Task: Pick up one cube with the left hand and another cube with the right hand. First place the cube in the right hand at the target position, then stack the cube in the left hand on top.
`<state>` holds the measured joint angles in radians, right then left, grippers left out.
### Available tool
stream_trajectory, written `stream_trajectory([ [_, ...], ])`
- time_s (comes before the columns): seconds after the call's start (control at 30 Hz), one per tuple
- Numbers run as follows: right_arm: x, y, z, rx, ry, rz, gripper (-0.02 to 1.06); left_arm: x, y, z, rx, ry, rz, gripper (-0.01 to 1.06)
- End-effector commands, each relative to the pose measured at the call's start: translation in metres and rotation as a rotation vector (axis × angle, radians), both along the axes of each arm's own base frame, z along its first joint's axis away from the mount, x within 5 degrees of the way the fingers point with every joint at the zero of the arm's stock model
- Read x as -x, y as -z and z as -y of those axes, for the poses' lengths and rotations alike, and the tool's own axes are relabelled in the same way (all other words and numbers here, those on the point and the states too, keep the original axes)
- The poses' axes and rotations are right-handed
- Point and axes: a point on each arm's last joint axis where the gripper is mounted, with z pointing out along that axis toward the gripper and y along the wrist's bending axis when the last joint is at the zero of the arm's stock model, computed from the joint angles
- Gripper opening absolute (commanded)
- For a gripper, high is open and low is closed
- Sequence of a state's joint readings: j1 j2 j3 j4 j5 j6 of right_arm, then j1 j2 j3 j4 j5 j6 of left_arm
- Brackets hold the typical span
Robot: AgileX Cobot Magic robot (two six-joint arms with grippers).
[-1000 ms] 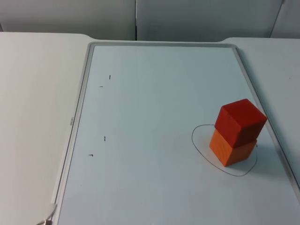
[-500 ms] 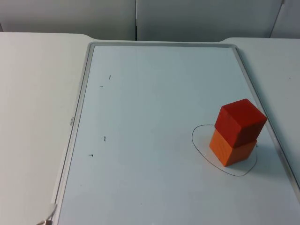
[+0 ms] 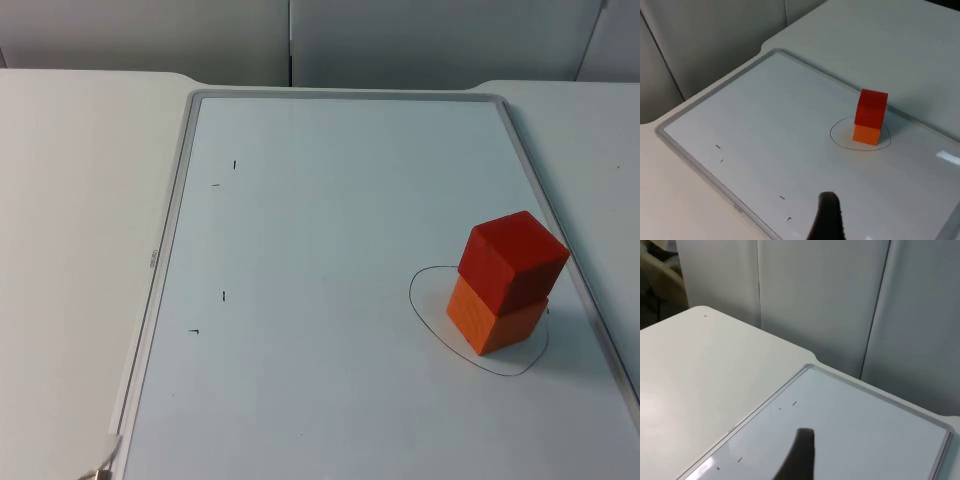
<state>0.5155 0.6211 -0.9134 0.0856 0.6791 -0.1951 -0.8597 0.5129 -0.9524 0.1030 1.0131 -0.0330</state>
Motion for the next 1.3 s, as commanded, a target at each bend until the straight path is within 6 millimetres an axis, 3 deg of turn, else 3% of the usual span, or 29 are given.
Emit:
stream_trajectory([
  [0.0,0.001,0.001,0.000,0.007,-0.006,0.006,0.80,0.013,0.015,-0.015,0.049,-0.006,0.006,0.65],
  [0.43,0.001,0.000,0.000,0.016,-0.010,0.012,0.80,0.037,0.088,-0.035,0.098,0.013,-0.062,0.65],
  [0.77,0.002,0.003,0.001,0.031,-0.012,-0.012,0.80,0.050,0.108,-0.053,0.025,-0.005,-0.094,0.66],
  [0.87,0.002,0.007,0.000,0.042,-0.013,-0.031,0.80,0.052,0.118,-0.056,-0.020,0.001,-0.109,0.85],
  [0.9,0.002,0.007,0.000,0.042,-0.013,-0.031,0.80,0.052,0.118,-0.056,-0.020,0.001,-0.109,0.85],
  [1.0,0.000,0.016,-0.001,0.056,-0.013,-0.056,0.80,0.052,0.117,-0.057,-0.010,0.001,-0.102,1.05],
  [1.27,-0.002,0.030,-0.002,0.079,-0.016,-0.095,0.80,0.053,0.117,-0.057,-0.023,0.008,-0.101,1.05],
])
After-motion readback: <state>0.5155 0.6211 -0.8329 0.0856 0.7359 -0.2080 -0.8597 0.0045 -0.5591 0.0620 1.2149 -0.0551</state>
